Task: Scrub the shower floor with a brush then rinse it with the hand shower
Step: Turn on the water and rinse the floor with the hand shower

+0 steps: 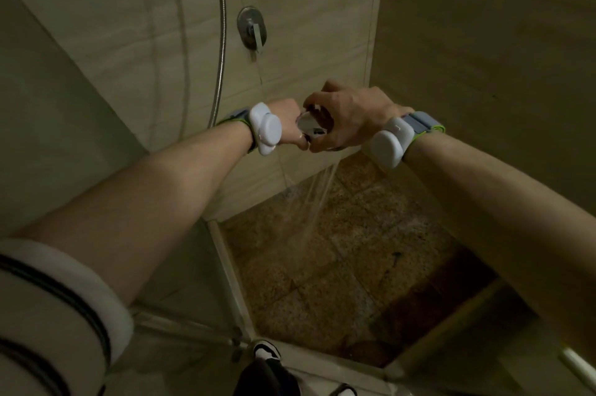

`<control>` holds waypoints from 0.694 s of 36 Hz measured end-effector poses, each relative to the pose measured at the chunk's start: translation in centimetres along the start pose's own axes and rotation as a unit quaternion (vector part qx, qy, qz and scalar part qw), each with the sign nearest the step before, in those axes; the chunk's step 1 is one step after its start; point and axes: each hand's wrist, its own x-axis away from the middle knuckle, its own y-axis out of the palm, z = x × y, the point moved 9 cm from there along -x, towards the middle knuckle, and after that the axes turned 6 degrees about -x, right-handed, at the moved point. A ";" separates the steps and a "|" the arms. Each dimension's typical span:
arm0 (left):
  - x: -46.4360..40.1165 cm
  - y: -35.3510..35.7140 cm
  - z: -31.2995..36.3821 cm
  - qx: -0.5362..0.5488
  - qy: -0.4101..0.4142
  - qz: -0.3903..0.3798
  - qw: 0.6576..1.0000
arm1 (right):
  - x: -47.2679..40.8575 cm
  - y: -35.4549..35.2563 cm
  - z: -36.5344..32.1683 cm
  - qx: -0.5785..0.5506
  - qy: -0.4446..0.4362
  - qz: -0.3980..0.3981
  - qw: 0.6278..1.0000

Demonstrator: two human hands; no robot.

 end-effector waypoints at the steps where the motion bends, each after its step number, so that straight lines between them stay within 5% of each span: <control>1: 0.0 0.0 -0.1 0.009 -0.004 0.000 1.000 | 0.0 -0.2 0.0 0.003 0.000 0.000 1.000; 25: 0.3 1.4 0.1 0.142 -0.030 -0.019 0.989 | 0.6 -1.3 -0.2 -0.011 0.029 -0.049 0.998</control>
